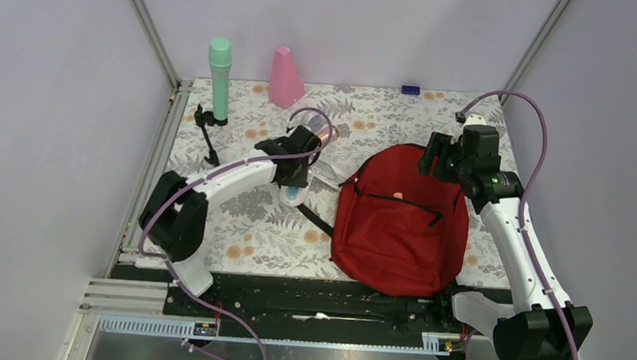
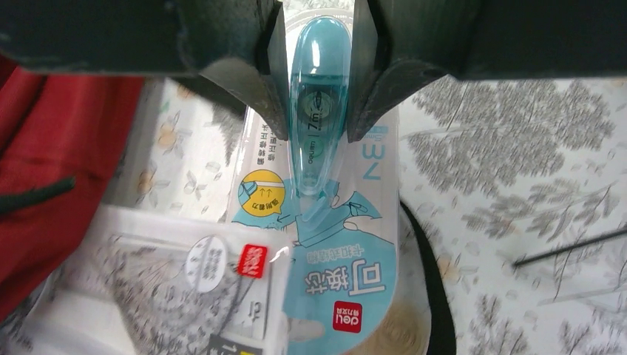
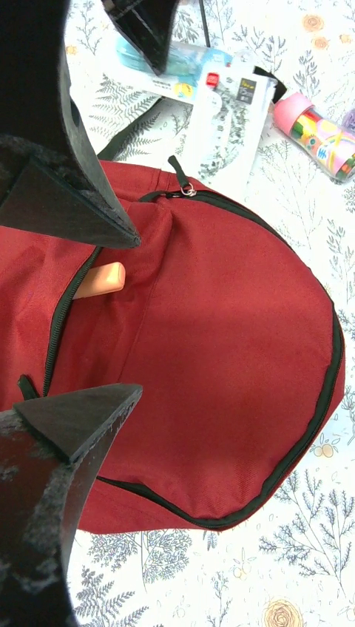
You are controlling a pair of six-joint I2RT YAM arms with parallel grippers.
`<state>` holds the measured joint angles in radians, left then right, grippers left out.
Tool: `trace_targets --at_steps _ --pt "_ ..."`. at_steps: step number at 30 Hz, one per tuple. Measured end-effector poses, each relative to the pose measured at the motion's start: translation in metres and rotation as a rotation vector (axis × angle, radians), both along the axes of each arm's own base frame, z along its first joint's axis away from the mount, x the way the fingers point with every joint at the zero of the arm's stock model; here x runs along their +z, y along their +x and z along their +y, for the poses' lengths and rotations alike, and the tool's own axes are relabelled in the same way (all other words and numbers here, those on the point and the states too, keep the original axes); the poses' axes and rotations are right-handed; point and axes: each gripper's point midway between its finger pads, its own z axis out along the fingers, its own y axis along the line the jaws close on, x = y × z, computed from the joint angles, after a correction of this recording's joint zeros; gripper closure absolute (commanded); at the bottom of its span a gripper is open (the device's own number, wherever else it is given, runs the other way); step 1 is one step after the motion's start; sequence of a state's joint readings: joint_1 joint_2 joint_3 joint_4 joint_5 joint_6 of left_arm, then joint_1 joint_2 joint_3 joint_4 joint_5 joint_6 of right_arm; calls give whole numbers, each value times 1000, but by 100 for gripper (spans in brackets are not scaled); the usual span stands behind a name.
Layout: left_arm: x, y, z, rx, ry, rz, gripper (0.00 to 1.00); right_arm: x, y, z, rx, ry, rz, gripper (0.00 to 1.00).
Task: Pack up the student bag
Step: Pick up the stationery from the center of the board.
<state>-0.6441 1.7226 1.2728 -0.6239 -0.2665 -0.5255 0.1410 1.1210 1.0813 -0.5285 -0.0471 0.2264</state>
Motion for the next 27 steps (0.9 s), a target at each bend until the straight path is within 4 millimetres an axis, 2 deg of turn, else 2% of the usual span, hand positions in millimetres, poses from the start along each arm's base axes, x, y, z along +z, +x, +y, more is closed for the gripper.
trace_targets --at_steps 9,15,21,24,27 --pt "21 -48 36 25 -7 3 100 3 -2 10 -5 74 11 25" --pt "53 -69 45 48 -96 -101 100 18 -12 29 4 227 -22 24" --pt "85 -75 37 42 -218 -226 100 11 -28 60 39 383 -8 24" --pt "101 -75 24 20 -286 -287 100 8 -36 86 87 432 16 26" --pt "118 -71 5 13 -382 -331 100 15 -47 118 167 475 22 30"
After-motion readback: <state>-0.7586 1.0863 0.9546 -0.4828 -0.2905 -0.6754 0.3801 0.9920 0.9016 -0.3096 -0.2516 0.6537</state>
